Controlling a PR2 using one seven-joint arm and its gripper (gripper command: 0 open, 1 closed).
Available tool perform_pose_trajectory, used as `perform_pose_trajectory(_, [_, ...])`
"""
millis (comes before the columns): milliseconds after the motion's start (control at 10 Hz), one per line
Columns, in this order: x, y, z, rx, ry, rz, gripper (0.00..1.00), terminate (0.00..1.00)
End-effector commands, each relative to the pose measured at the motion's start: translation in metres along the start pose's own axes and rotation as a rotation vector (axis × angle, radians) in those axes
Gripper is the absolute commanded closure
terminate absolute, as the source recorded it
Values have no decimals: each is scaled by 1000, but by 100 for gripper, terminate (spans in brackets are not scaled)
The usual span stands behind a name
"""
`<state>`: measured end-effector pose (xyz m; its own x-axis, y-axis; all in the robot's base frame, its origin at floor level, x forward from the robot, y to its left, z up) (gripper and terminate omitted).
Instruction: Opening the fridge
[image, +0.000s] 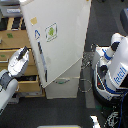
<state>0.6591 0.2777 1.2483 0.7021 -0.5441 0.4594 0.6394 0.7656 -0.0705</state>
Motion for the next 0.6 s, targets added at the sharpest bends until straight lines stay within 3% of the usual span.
perform_pose_trajectory(100, [-376, -28, -89, -12, 457, -59, 0, 0])
perform_pose_trajectory(400, [-295, 104, -265, 5, 547, 143, 0, 0])
perform_pose_trajectory(600, [-151, 126, -341, 46, 513, 293, 0, 0])
